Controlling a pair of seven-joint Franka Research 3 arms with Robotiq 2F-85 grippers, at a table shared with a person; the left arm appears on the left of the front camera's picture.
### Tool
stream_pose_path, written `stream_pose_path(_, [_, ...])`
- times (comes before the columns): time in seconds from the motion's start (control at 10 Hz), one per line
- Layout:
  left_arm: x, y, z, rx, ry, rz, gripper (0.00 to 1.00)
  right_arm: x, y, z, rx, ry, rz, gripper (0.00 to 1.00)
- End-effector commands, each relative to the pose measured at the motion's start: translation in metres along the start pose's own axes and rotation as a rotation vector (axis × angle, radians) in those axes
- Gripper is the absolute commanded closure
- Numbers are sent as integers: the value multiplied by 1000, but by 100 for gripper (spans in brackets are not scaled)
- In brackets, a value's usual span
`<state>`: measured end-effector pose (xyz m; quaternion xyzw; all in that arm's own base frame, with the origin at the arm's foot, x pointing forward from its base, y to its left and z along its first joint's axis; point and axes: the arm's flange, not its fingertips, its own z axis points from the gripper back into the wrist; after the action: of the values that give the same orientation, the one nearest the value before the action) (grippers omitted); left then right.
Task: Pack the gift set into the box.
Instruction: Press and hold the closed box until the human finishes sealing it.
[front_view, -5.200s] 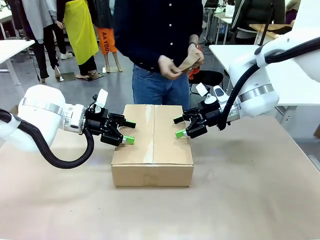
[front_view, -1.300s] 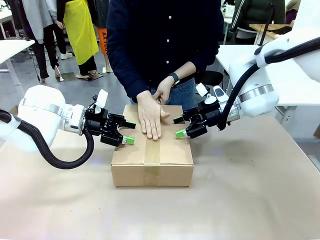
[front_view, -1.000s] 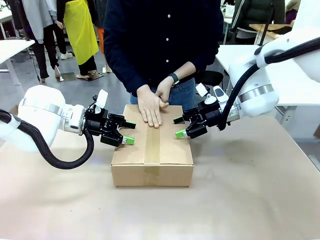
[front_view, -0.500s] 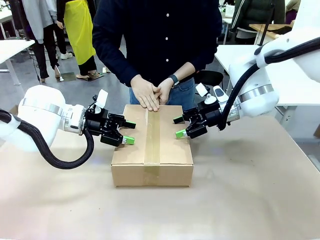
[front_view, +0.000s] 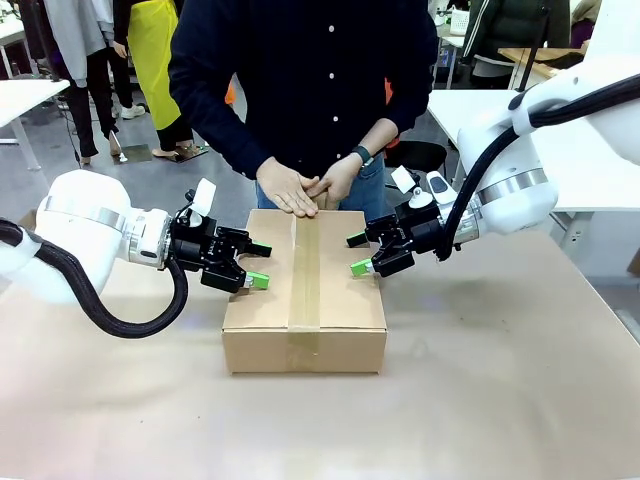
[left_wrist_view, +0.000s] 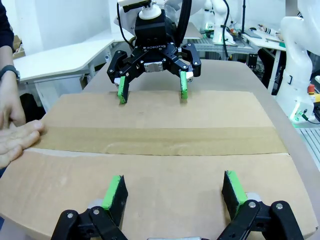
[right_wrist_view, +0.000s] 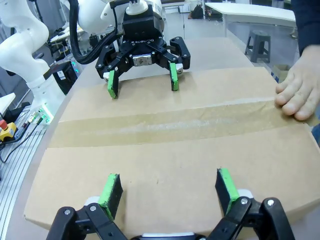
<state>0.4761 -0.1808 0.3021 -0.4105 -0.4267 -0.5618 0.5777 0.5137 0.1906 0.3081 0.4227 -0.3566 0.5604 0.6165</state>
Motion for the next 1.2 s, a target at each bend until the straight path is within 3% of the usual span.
stream_pose_path(0.0, [-2, -4, 0, -3, -1, -12, 0, -1, -1, -2, 2, 2, -2, 0])
stream_pose_path(0.6, [0, 0, 0, -3, -3, 0, 0, 0, 0, 0, 1, -1, 0, 0])
stream_pose_path(0.8, [29, -30, 63, -28, -155, -51, 0, 28, 34, 47, -62, -104, 88, 0])
stream_pose_path(1.0, [26, -62, 159, -33, -400, -79, 0, 32, 83, 137, -219, -375, 168, 0])
stream_pose_path(1.1, [8, -69, 198, 16, -497, -92, 0, 18, 101, 175, -299, -463, 181, 0])
